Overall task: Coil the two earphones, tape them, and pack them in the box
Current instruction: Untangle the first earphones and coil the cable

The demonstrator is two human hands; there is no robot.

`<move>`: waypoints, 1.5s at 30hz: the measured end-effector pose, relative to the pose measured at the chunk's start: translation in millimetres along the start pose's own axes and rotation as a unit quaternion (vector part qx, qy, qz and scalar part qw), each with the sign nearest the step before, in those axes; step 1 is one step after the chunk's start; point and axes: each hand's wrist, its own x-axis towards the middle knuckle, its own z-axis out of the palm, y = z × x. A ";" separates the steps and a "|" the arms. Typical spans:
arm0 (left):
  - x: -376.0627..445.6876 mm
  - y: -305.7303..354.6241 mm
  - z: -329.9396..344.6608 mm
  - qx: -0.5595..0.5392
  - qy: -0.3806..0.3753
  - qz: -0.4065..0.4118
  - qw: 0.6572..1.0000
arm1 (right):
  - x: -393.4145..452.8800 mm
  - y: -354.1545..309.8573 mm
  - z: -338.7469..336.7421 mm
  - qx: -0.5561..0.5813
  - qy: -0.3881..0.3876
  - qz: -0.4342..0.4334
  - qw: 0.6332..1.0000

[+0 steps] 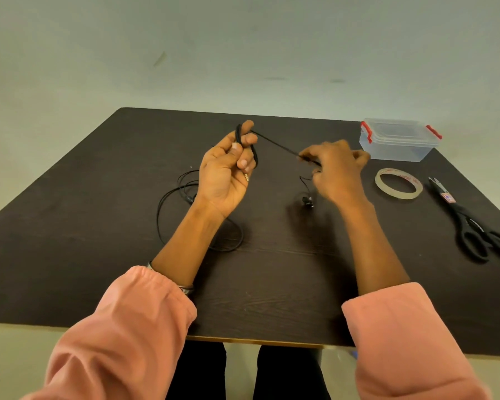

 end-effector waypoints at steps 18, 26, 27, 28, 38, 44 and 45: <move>-1.8 7.2 -0.2 0.034 -0.095 -0.023 0.995 | -5.2 -17.5 0.8 0.259 0.236 -0.108 0.930; -3.5 9.7 3.7 -0.008 -0.130 -0.005 0.992 | -12.3 -41.5 22.7 0.429 -0.113 -0.084 0.892; -2.3 10.5 2.8 -0.023 -0.107 0.007 0.994 | -11.0 -38.1 19.3 0.457 -0.121 -0.058 0.879; -0.7 10.7 1.5 -0.039 -0.078 0.020 0.996 | -10.2 -33.8 14.8 0.472 -0.128 -0.039 0.871; 7.1 -3.7 -4.3 0.165 0.097 0.098 0.977 | -17.0 -29.7 -2.5 0.353 -0.339 -0.075 0.869; 5.6 -20.0 -6.0 0.401 -0.002 0.086 0.912 | -13.9 -16.6 -18.6 0.334 -0.265 -0.125 0.896; 5.6 -21.8 -6.8 0.419 -0.011 0.074 0.905 | -13.3 -13.2 -20.9 0.340 -0.250 -0.127 0.898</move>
